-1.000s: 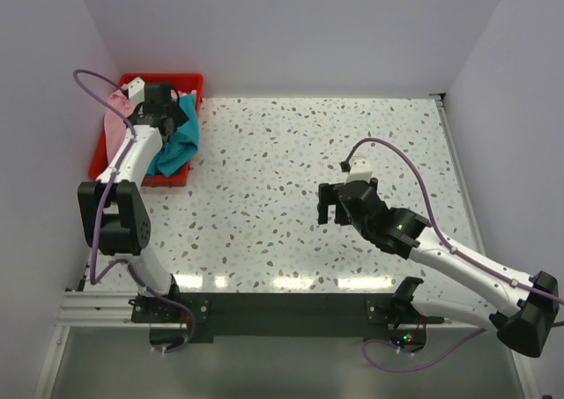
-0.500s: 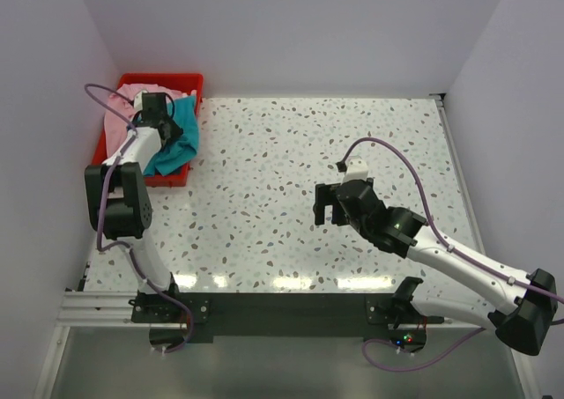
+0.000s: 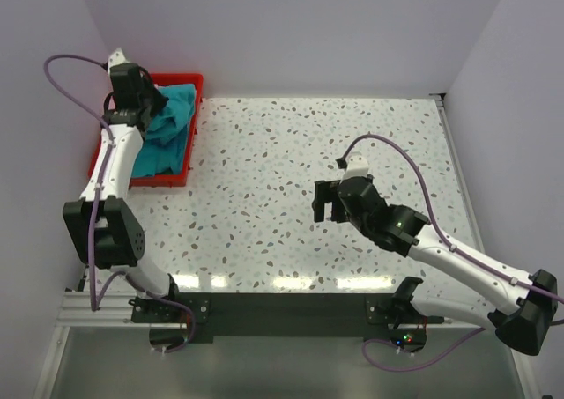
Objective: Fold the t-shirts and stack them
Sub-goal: Grab the tshirt from the pile, then move the tshirt to the center of the board
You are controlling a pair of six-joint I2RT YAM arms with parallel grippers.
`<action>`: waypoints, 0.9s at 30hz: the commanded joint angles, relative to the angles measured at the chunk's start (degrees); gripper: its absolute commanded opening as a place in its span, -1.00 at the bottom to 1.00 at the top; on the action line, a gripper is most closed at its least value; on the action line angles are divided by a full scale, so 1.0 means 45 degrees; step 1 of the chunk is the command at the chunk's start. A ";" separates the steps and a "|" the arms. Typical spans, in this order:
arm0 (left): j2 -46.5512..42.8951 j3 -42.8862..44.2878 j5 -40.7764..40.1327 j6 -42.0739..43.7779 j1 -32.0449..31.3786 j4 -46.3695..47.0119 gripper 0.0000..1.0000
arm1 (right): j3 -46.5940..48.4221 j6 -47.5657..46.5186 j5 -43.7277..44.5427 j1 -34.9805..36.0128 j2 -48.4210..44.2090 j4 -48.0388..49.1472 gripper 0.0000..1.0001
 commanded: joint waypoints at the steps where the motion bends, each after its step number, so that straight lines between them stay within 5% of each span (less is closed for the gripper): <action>1: -0.2246 0.1278 0.0723 0.0766 -0.0330 0.0578 -1.00 | 0.1030 -0.0376 0.0094 0.0052 -0.0067 0.0449 0.90; 15: -0.4966 0.2493 0.0080 0.1549 -0.7105 0.0245 -1.00 | 0.2808 -0.1471 0.1421 0.0032 -0.0906 -0.0078 0.89; 22: -0.3370 0.1123 -0.0039 0.0475 -0.7267 0.0714 -0.97 | 0.2672 -0.1354 0.2221 0.0052 -0.0947 -0.0059 0.89; 24: -0.1503 0.2443 0.0854 0.0396 -0.6878 0.0306 -0.82 | 0.2769 -0.1256 0.2476 0.0033 -0.0381 -0.0118 0.89; 25: -0.0697 0.3168 0.1557 0.0493 -0.6701 0.0091 -0.61 | 0.2943 -0.1256 0.2671 0.0032 -0.0089 -0.0118 0.89; 26: 0.0201 0.4161 0.2048 0.0513 -0.6526 -0.0453 -0.14 | 0.3061 -0.1275 0.2750 0.0032 0.0165 -0.0098 0.89; 27: 0.1950 0.6376 0.2304 0.0571 -0.6330 -0.2160 0.03 | 0.3178 -0.1237 0.2770 0.0032 0.0786 -0.0137 0.89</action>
